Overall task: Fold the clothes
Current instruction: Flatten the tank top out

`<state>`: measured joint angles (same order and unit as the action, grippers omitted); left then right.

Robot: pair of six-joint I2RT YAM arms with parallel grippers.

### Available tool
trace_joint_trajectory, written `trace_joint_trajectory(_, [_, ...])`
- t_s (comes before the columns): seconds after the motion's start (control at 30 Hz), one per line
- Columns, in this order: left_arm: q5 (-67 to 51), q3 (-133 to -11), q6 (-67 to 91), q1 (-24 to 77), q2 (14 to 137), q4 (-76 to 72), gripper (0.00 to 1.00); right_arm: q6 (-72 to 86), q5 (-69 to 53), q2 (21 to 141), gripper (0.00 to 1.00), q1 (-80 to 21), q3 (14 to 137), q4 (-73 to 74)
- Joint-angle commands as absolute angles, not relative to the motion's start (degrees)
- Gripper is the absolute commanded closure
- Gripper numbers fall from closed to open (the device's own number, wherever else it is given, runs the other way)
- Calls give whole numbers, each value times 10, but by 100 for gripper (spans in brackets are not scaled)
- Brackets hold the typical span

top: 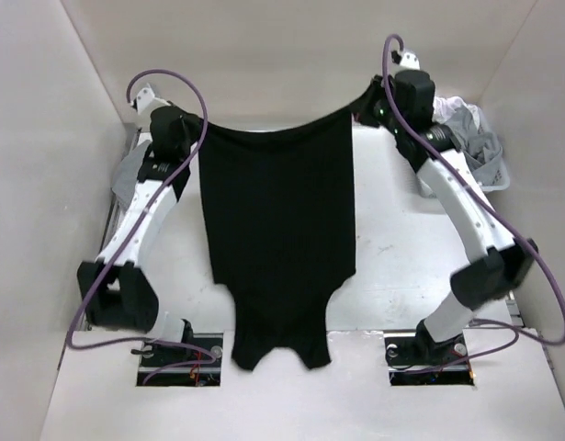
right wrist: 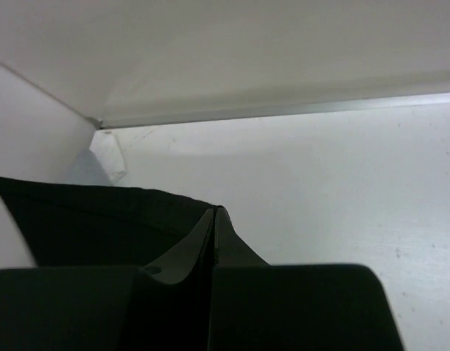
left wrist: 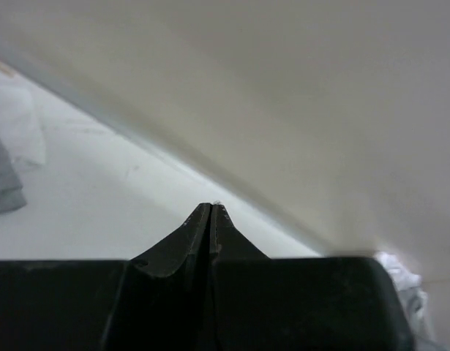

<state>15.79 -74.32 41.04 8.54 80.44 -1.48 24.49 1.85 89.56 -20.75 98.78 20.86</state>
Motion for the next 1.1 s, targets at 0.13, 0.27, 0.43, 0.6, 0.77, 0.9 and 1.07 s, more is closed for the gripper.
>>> trace_joint_trajectory(0.13, [122,-956,407,72,827,-24,100,254,-34,969,100,-182,1292,252])
trace_joint_trajectory(0.27, [117,-1002,394,72,819,-14,100,255,-34,971,100,-180,1375,286])
trace_joint_trajectory(0.43, [121,-953,391,75,769,-22,100,251,-27,914,100,-182,1305,283])
trace_joint_trajectory(0.6, [136,-800,402,87,689,-50,100,249,2,790,100,-195,1051,205])
trace_joint_trajectory(0.77, [156,-581,419,105,561,-56,100,258,69,602,100,-266,730,131])
trace_joint_trajectory(0.9, [167,-413,426,124,434,-20,100,298,146,466,100,-371,514,130])
trace_joint_trajectory(1.07, [169,-296,428,131,261,144,100,410,192,366,100,-519,342,190])
